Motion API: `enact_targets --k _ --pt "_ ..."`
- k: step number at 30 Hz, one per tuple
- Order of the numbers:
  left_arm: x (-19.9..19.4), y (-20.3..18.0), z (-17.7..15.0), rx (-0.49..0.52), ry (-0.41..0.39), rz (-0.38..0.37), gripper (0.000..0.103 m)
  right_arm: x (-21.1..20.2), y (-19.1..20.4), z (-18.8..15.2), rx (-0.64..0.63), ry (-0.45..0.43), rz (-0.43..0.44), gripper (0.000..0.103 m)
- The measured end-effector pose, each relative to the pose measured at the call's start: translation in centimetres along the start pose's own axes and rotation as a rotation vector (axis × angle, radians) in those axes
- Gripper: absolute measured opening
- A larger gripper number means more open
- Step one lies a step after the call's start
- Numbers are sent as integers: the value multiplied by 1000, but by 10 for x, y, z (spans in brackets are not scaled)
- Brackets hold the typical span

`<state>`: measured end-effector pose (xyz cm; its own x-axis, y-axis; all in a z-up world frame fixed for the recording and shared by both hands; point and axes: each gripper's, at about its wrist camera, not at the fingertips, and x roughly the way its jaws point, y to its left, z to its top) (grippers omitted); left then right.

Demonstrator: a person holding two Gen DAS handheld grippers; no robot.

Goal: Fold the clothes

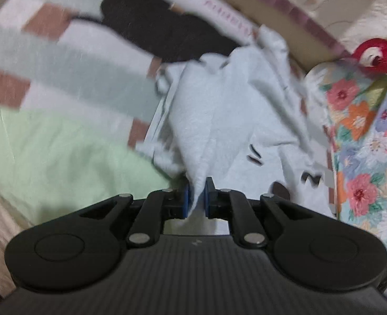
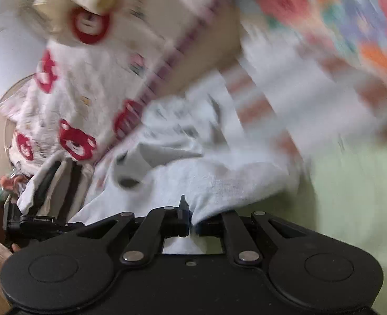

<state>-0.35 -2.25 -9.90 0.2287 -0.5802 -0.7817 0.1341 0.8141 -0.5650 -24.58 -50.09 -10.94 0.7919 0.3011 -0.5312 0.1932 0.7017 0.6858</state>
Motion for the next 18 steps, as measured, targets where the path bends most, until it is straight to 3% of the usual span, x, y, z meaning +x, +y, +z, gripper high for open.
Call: enact_targets --k 1,4,6,7,11,13,14,15,18 --pt "3 1 -3 -2 7 15 10 2 -5 -6 29 15 9 11" --pt "2 -2 -4 29 8 49 24 4 -14 -12 77 1 17 15" --pt "6 -3 -6 29 33 58 42 6 -20 -8 123 -22 25 40" --pt "10 -3 -6 32 42 68 45 7 -26 -4 153 -37 29 45" --pt "27 -5 -3 75 58 116 41 20 -53 8 274 -61 32 52" --pt "35 -14 -1 163 6 185 25 31 -61 13 315 -64 25 51" --pt "34 -21 -1 208 -14 189 12 35 -61 16 309 -68 28 38" --pt "33 -28 -1 252 -34 193 8 40 -60 19 304 -72 31 7" --pt "6 -54 -3 378 -154 202 8 34 -41 33 235 -154 119 6"
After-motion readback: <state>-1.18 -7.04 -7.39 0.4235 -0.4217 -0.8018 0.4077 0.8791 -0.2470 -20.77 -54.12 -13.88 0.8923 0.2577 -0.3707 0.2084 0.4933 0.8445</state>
